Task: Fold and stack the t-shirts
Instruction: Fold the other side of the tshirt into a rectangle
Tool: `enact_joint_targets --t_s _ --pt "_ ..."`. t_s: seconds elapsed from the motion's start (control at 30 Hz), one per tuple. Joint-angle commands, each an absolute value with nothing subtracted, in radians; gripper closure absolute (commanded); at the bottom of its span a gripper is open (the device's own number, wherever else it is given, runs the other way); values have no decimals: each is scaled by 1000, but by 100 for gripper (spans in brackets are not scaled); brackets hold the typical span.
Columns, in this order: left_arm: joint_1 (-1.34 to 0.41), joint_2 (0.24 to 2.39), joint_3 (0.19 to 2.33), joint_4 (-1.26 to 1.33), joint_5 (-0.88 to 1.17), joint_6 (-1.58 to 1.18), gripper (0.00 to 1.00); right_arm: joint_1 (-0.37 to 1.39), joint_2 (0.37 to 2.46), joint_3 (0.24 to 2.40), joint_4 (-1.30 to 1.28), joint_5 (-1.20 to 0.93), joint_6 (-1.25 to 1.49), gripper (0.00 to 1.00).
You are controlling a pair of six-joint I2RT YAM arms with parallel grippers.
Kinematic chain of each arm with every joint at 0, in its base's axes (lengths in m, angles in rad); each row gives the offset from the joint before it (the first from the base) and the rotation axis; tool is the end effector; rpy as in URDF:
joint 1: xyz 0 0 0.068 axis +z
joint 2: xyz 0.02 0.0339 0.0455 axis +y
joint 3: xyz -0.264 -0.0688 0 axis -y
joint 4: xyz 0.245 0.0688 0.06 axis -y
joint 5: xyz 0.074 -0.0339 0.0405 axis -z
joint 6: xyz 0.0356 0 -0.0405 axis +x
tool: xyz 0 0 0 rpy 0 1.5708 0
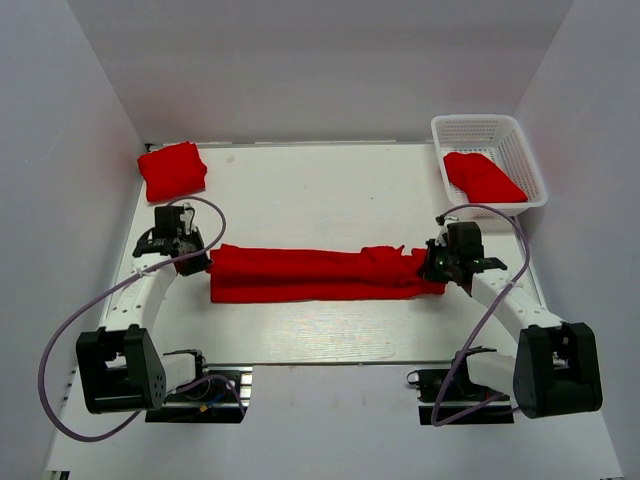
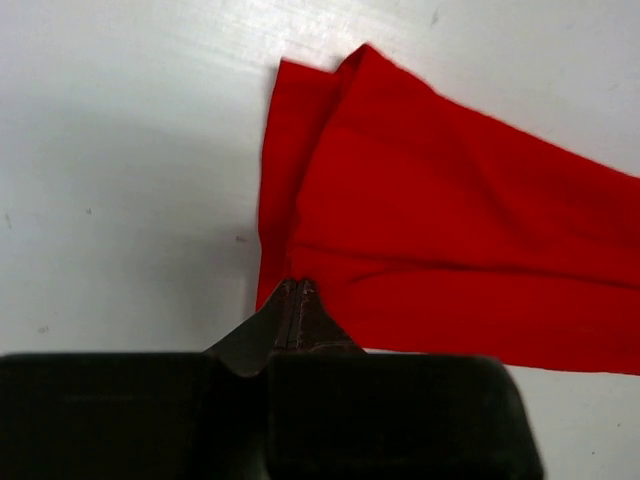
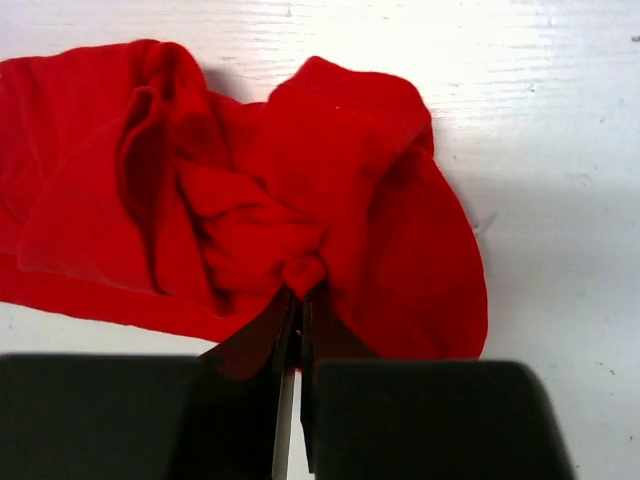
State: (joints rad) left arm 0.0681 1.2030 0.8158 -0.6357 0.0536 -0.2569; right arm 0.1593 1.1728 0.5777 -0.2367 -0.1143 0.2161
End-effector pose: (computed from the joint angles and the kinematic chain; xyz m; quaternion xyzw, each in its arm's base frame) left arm 0.2313 0.0139 0.2294 -0.1485 0.9509 -0.0512 0.2668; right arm 0.2243 0.0402 0.1884 0.0058 0.9312 0.1196 0.3443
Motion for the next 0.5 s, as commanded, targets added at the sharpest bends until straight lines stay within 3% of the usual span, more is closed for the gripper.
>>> enact_joint_targets --t_s 0.0,0.1,0.2,0.23,0.3,0.33,0.43,0.47 --pt "67 1172 793 -678 17 -316 100 155 1180 575 -242 -69 239 100" --pt "67 1172 765 -678 8 -330 100 153 1186 586 -258 -51 244 100" --pt "67 1183 753 -678 -3 -339 98 156 1213 618 -297 -67 242 86" --pt "67 1183 768 -690 -3 -339 89 156 1230 642 -308 -67 244 70" --pt "67 1207 810 -699 -3 -348 73 153 1230 670 -334 -64 261 61" --pt "67 1207 839 -713 -3 -348 53 153 1220 711 -362 -77 259 46" --pt "67 1207 926 -723 -3 -337 19 156 1189 805 -406 -90 258 25" --pt "67 1207 952 -735 8 -327 17 155 1171 830 -426 -100 246 17"
